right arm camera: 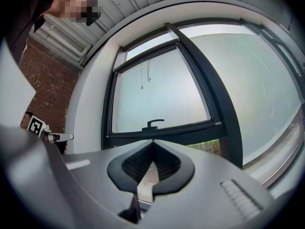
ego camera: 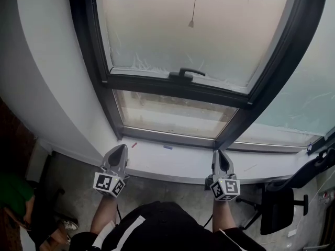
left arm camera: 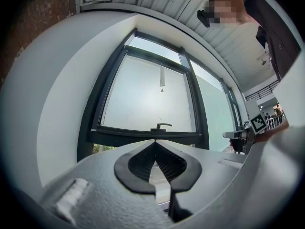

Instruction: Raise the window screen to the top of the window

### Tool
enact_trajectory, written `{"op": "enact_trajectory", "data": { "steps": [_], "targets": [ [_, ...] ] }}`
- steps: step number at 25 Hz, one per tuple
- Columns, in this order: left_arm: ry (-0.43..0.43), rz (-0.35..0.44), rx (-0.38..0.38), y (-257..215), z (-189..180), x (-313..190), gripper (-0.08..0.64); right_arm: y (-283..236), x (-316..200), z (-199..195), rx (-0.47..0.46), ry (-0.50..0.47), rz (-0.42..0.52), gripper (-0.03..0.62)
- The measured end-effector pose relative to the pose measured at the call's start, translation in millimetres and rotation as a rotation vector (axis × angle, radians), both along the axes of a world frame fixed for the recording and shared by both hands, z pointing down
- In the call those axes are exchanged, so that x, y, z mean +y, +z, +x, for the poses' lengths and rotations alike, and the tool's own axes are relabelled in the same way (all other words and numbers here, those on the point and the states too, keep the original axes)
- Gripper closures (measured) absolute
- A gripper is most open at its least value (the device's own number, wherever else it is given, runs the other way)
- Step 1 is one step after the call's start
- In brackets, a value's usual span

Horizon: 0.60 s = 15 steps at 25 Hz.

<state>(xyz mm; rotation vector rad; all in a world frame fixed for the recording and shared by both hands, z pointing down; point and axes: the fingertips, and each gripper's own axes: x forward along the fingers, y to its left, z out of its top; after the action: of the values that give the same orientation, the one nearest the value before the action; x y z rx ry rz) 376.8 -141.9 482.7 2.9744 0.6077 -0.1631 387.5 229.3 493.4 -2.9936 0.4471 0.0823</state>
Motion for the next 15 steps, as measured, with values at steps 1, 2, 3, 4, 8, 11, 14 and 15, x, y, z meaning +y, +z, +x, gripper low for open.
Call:
{"op": "enact_trajectory", "data": {
  "steps": [1,2,3,4,8,11,14,15],
  "targets": [
    [-0.001,-0.004,0.0,0.2,0.6,-1.3,0.555,0.0,-1.3,0.5,-0.001,0.0,-0.006,0.589],
    [-0.004,-0.009,0.001,-0.1,1.3,-3.1,0.555,0.1,-2.5,1.4,-0.002,0.001,-0.01,0.588],
    [-0.008,-0.012,0.002,-0.7,2.1,-5.1,0.555,0.2,-3.5,2.4,-0.004,0.002,-0.013,0.589],
    [-0.012,-0.015,0.004,-1.3,2.6,-7.1,0.555,0.3,-4.2,3.2,-0.005,0.002,-0.014,0.589],
    [-0.02,-0.02,0.003,-1.0,1.9,-13.2,0.555,0.8,-7.5,3.4,-0.009,-0.003,-0.009,0.588],
    [-0.023,-0.024,-0.004,1.1,0.6,-15.2,0.555,1.6,-11.1,3.2,-0.014,-0.013,-0.008,0.589],
    [-0.024,-0.034,-0.009,3.1,-0.4,-15.2,0.555,3.2,-12.6,3.9,-0.018,-0.02,-0.011,0.588],
    [-0.023,-0.038,-0.011,3.6,-0.5,-14.9,0.555,3.8,-12.7,4.5,-0.019,-0.02,-0.013,0.589]
  ]
}}
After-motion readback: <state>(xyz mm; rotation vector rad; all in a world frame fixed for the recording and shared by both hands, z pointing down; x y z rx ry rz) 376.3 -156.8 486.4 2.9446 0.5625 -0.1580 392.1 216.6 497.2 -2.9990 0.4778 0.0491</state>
